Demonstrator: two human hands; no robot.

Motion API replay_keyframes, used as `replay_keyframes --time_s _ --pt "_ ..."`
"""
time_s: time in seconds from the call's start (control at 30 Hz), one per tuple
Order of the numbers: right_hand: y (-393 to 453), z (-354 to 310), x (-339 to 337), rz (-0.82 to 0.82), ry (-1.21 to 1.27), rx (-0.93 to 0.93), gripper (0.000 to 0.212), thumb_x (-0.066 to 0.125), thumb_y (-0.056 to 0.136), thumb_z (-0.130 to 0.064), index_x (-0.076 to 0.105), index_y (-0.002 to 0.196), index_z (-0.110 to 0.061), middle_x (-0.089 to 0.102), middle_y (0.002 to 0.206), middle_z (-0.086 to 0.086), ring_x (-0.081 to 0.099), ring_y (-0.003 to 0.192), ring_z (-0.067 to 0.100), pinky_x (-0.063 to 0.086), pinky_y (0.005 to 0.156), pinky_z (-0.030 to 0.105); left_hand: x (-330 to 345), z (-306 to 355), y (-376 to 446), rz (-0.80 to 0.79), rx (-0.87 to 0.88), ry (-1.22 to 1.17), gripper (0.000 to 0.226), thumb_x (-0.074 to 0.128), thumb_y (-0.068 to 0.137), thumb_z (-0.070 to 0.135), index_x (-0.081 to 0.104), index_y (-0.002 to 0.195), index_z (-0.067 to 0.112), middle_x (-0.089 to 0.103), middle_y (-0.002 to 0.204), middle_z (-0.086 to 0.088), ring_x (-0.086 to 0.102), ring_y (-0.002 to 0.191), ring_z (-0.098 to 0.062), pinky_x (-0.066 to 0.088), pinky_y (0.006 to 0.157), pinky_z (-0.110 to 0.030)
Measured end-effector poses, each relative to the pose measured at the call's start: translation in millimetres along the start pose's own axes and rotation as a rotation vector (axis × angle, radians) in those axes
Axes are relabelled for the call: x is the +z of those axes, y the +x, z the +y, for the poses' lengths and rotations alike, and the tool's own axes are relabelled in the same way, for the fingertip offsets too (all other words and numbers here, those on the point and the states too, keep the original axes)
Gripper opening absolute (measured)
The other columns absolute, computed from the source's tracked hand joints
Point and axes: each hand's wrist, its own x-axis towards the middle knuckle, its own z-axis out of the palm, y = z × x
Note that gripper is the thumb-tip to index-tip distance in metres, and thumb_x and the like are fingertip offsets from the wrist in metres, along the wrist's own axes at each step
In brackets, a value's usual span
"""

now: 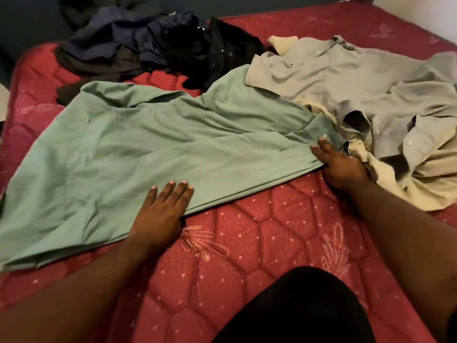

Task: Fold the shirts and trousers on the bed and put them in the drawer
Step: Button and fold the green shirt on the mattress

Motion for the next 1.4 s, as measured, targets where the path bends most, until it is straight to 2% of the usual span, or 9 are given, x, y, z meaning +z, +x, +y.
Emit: replay_keyframes --time_s 0.13,0.33,0.53,0.67,0.9,1.07,1.17,1.3,1.4 --pt "-13 -35 -11 0.001 0.099 0.000 0.057 0.042 0.095 -0.025 0.029 0.149 -0.039 0.009 0.162 -0.005 0.038 0.138 0.030 0.034 0.110 0.048 3 -11 -12 0.042 -0.062 -0.108 0.069 0.035 0.076 0.032 0.048 0.140 0.010 0.051 0.144 -0.012 0.050 0.131 -0.033 0.033 0.108 -0.056" --pt "-54 -76 -19 0.080 0.328 0.069 0.045 0.045 0.094 -0.015 0.053 0.137 -0.026 0.038 0.153 0.001 0.042 0.135 0.027 0.033 0.111 0.033 10 -57 -78 0.085 -0.175 -0.166 0.060 0.033 0.091 0.047 0.051 0.140 0.016 0.053 0.142 -0.006 0.048 0.132 -0.029 -0.009 0.117 -0.031" --pt "-76 -74 -62 0.172 0.444 0.123 0.033 0.056 0.092 -0.011 0.064 0.124 -0.013 0.061 0.129 0.017 0.055 0.119 0.034 0.041 0.098 0.035 -6 -100 -109 -0.001 -0.230 -0.336 0.048 0.050 0.094 0.018 0.049 0.142 0.014 0.048 0.147 -0.008 0.046 0.135 -0.027 0.020 0.115 -0.047" --pt "-116 -76 -71 0.017 0.362 0.127 0.040 0.053 0.091 -0.005 0.062 0.128 -0.016 0.058 0.134 0.015 0.053 0.123 0.031 0.039 0.106 0.034 -27 -107 -152 -0.083 -0.283 -0.457 0.059 0.054 0.087 -0.002 0.048 0.142 0.018 0.048 0.147 -0.006 0.049 0.132 -0.027 0.034 0.111 -0.047" --pt "-189 -83 -46 -0.247 0.244 0.079 0.046 0.054 0.087 0.002 0.060 0.130 -0.014 0.056 0.137 0.012 0.051 0.125 0.028 0.034 0.105 0.029 -25 -98 -233 -0.284 -0.236 -0.296 0.062 0.053 0.094 0.017 0.030 0.151 0.029 0.027 0.159 0.004 0.032 0.143 -0.017 0.028 0.115 -0.037" --pt "-203 -78 -48 -0.410 0.246 0.143 0.029 0.054 0.097 -0.010 0.062 0.124 -0.004 0.056 0.133 0.014 0.051 0.122 0.029 0.038 0.097 0.030 -24 -77 -257 -0.361 -0.284 -0.138 0.062 0.042 0.100 0.028 0.014 0.155 0.033 0.011 0.163 0.008 0.011 0.149 -0.015 0.017 0.117 -0.053" --pt "-191 -86 -61 -0.425 0.164 0.094 0.030 0.060 0.094 -0.011 0.064 0.123 -0.008 0.061 0.129 0.012 0.057 0.116 0.025 0.039 0.088 0.024 -41 -66 -248 -0.296 -0.281 -0.085 0.053 0.032 0.102 0.036 0.021 0.153 0.032 0.019 0.161 0.009 0.011 0.149 -0.013 0.009 0.115 -0.061" --pt "-169 -114 -73 -0.332 0.028 0.053 0.039 0.048 0.092 0.000 0.063 0.126 -0.013 0.057 0.134 0.011 0.056 0.118 0.026 0.042 0.095 0.027 -65 -51 -220 -0.222 -0.266 -0.107 0.052 0.031 0.103 0.037 0.022 0.154 0.027 0.020 0.161 0.007 0.010 0.149 -0.013 0.005 0.117 -0.058" --pt "-154 -146 -63 -0.295 -0.024 -0.047 0.035 0.047 0.095 -0.011 0.062 0.127 -0.015 0.054 0.137 0.011 0.051 0.124 0.030 0.039 0.103 0.032 -67 -39 -187 -0.175 -0.228 -0.127 0.052 0.032 0.103 0.040 0.025 0.153 0.025 0.022 0.160 0.005 0.013 0.149 -0.015 0.010 0.116 -0.057"
